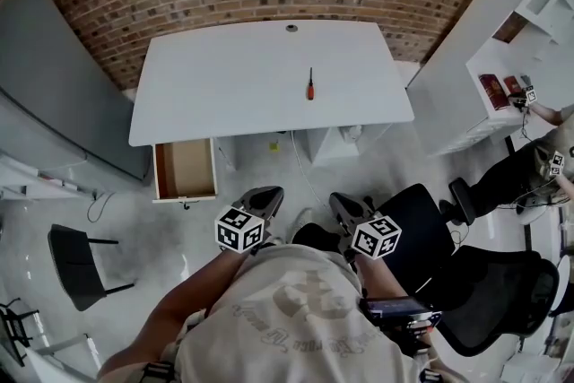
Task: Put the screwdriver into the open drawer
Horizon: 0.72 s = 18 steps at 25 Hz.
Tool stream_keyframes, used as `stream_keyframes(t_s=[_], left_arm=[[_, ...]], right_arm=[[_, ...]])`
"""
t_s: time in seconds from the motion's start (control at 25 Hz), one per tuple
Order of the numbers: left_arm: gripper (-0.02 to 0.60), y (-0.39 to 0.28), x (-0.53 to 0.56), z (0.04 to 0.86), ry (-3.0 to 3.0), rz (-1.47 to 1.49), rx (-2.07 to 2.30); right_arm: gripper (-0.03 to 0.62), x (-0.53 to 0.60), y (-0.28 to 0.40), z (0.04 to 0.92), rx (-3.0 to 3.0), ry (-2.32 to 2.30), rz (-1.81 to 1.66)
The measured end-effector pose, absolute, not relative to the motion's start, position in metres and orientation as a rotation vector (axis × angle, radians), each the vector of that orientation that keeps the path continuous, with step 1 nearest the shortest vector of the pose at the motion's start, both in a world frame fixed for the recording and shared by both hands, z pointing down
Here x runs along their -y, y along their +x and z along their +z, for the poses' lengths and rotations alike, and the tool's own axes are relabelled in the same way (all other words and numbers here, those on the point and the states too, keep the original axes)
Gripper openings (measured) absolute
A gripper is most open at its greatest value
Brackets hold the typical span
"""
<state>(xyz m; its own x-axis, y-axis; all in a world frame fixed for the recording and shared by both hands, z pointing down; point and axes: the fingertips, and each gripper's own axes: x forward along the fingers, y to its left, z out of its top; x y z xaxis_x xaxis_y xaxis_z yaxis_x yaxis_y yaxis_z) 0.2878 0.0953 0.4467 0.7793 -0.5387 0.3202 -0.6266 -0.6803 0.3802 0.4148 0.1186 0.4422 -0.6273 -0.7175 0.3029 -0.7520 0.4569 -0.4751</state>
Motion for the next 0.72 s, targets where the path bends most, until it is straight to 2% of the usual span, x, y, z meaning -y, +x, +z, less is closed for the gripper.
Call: stream_keyframes(t_s=[0.72], left_arm=[[0.021,0.243,0.006,0.457,2.424,0.228,0.974]], right_arm=[[0.023,0.014,0.393,0.465,2.535,1.298,0.916]])
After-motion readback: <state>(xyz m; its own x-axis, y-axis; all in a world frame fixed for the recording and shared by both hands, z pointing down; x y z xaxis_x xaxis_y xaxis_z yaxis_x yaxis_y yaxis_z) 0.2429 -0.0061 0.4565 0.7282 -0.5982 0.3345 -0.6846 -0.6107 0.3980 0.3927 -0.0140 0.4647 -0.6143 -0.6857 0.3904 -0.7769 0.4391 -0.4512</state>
